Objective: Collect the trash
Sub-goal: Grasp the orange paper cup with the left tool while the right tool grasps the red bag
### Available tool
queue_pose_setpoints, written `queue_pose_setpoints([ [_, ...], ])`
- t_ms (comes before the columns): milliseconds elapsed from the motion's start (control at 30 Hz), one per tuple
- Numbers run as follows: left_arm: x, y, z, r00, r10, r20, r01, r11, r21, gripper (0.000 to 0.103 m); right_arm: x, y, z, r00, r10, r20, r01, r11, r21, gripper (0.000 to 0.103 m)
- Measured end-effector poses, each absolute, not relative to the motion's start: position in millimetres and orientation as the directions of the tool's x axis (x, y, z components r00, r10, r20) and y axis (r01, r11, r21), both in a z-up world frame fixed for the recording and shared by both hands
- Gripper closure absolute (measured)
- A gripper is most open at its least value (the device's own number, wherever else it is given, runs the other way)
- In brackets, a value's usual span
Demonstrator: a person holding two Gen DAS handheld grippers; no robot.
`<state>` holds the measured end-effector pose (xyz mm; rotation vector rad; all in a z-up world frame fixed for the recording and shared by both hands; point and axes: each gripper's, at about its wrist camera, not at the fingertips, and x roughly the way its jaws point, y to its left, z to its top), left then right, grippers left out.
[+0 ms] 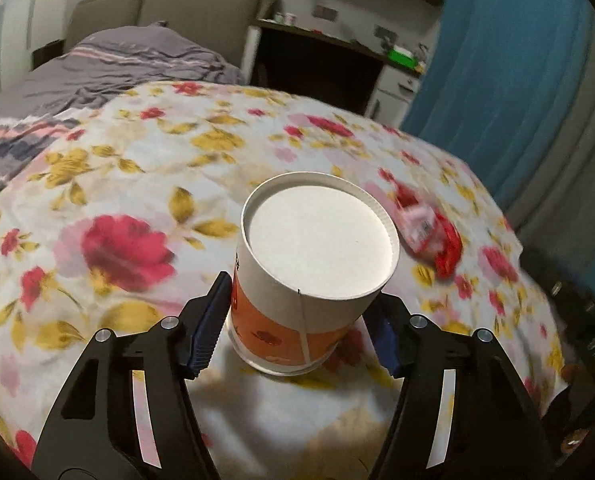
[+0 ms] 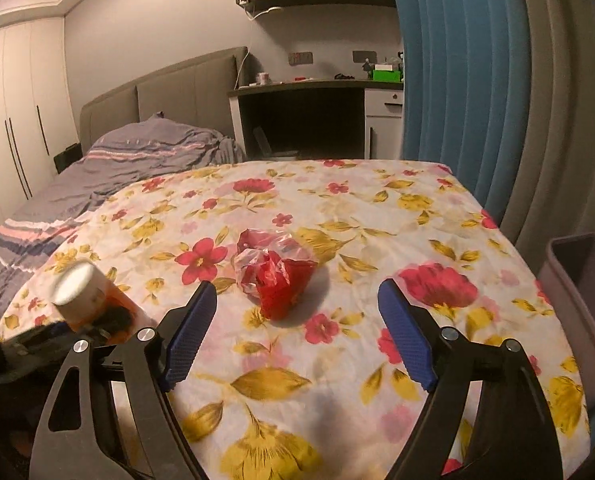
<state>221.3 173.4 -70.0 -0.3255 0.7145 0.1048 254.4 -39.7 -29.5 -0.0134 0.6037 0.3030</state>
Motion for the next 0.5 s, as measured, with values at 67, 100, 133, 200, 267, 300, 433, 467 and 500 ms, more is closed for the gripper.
queue_pose_setpoints([
  [67, 222, 184, -65, 0.763, 0.018, -0.646, -0.24, 0.936, -0.256, 0.04, 261, -37, -33, 0.774, 0.274, -0.571, -0.282, 0.956, 0.077, 0.024],
  [100, 222, 190, -62, 0.765, 0.045, -0.642, -0.262, 0.933, -0.247, 0.04, 264, -36, -35, 0.771, 0.275, -0.574, -0.282, 0.956, 0.078, 0.025],
  [133, 223, 196, -61, 0.766, 0.071, -0.639, -0.284, 0.929, -0.237, 0.04, 268, -35, -37, 0.767, 0.274, -0.58, -0.282, 0.956, 0.079, 0.026],
  [200, 224, 205, -61, 0.762, 0.111, -0.638, -0.32, 0.921, -0.222, 0.04, 276, -32, -41, 0.755, 0.277, -0.595, -0.283, 0.955, 0.084, 0.027],
  [267, 224, 213, -62, 0.758, 0.142, -0.637, -0.354, 0.91, -0.218, 0.04, 283, -28, -45, 0.74, 0.282, -0.61, -0.289, 0.953, 0.09, 0.029],
  [300, 223, 215, -62, 0.758, 0.146, -0.636, -0.359, 0.907, -0.22, 0.04, 287, -26, -48, 0.735, 0.28, -0.617, -0.288, 0.953, 0.089, 0.03],
  [433, 222, 220, -62, 0.762, 0.153, -0.629, -0.366, 0.904, -0.223, 0.04, 299, -19, -54, 0.72, 0.275, -0.637, -0.289, 0.954, 0.084, 0.033],
  [467, 221, 220, -62, 0.764, 0.152, -0.628, -0.364, 0.904, -0.224, 0.04, 302, -17, -55, 0.715, 0.276, -0.642, -0.29, 0.953, 0.086, 0.035],
  [500, 221, 220, -62, 0.766, 0.146, -0.626, -0.359, 0.905, -0.229, 0.04, 307, -15, -58, 0.704, 0.278, -0.654, -0.291, 0.952, 0.092, 0.037],
])
